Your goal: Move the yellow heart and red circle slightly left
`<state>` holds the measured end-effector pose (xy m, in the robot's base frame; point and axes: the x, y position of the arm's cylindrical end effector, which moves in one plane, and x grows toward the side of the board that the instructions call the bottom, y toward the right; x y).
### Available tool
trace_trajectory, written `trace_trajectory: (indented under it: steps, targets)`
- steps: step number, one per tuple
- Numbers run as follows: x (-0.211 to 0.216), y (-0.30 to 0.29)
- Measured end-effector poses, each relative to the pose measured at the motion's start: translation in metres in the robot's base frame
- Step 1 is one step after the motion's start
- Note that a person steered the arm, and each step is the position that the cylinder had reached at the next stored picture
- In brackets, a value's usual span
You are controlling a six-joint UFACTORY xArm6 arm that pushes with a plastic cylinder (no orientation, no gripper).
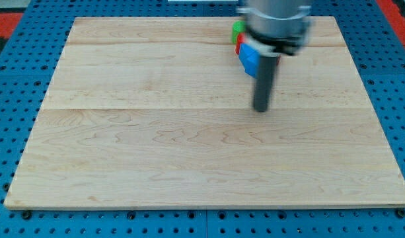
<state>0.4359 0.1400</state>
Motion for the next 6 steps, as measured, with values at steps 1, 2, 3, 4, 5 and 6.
trace_trajectory:
  steps: [1, 2, 3, 4, 5, 6]
  targets:
    - [-0.082, 0.053]
    - [-0.139, 0.050]
    - [-0.149, 0.042]
    - [-0.150, -0.012]
    - [-0.149, -0.020]
    - [-0.149, -0.013]
